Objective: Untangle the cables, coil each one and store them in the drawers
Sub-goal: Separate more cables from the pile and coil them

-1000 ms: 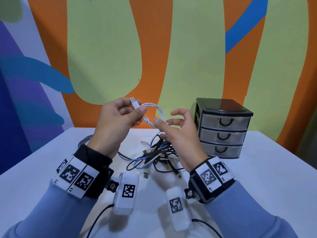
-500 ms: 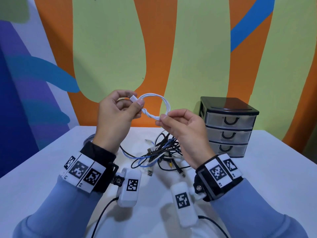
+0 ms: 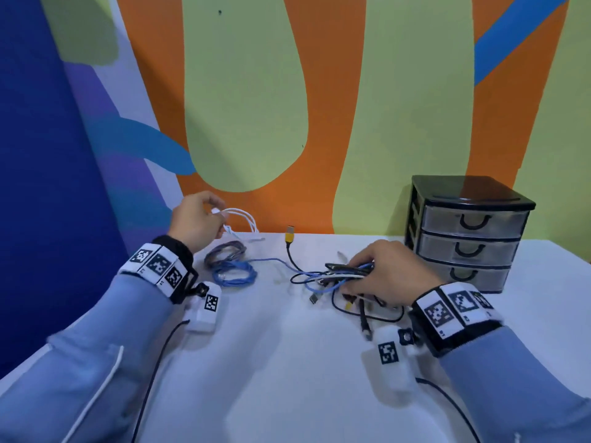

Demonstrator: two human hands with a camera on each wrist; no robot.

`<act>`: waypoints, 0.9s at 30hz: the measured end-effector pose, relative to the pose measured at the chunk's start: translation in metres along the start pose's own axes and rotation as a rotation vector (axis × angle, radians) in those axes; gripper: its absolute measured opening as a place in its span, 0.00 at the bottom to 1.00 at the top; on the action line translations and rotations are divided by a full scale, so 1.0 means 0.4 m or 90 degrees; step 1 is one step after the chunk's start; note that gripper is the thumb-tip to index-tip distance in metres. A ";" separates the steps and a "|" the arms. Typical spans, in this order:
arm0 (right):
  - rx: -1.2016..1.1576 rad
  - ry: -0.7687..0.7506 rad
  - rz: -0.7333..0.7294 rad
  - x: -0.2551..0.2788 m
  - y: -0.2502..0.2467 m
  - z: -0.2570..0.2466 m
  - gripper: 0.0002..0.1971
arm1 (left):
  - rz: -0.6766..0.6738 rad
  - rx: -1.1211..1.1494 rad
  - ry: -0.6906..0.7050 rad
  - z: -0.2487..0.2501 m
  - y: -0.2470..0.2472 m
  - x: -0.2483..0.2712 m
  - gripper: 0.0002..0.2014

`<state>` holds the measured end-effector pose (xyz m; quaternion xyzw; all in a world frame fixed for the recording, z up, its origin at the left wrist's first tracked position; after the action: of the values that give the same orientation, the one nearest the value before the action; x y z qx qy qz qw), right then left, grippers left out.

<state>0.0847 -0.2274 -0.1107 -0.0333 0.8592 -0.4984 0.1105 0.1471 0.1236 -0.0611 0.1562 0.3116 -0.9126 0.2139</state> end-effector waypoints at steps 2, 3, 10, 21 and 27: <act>-0.001 0.021 0.017 0.004 -0.007 0.006 0.10 | -0.031 -0.066 -0.022 -0.019 0.007 -0.012 0.09; -0.008 0.029 0.022 0.005 -0.011 0.010 0.09 | -0.054 -0.088 -0.031 -0.026 0.016 -0.016 0.09; -0.127 0.064 0.020 -0.002 -0.007 0.045 0.06 | -0.161 -0.137 -0.103 -0.018 0.098 -0.014 0.05; -0.242 0.084 0.158 -0.012 -0.037 0.090 0.11 | -0.234 -0.322 0.060 0.140 0.148 0.036 0.13; -0.430 0.033 0.171 -0.004 -0.054 0.091 0.08 | -0.436 -0.146 0.097 0.266 0.295 0.149 0.20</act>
<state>0.0933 -0.2687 -0.1092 0.0582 0.9747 -0.1680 0.1358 0.1372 -0.0460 -0.0647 0.0857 0.4612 -0.8761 -0.1116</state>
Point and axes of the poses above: each hand's wrist, its own x-axis away from the middle knuckle, its own y-axis out of the palm, z = x × y, the point moved 7 cm from there along -x, towards the middle knuckle, and after that the axes turned 2 degrees about -x, right-handed, at the moved point
